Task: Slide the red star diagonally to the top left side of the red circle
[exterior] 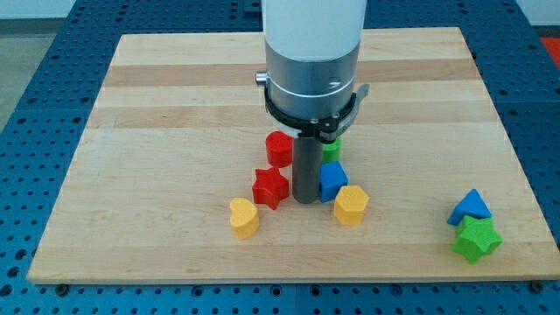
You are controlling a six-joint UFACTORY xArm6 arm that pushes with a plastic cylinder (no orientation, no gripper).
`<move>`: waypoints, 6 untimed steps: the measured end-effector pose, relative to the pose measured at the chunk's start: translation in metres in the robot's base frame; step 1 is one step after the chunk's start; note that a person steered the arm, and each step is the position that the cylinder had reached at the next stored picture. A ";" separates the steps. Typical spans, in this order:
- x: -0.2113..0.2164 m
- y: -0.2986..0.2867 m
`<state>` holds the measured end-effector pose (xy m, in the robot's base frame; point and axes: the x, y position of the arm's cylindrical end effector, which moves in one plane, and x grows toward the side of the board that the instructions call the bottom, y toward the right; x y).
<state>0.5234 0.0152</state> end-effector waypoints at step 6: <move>-0.075 -0.072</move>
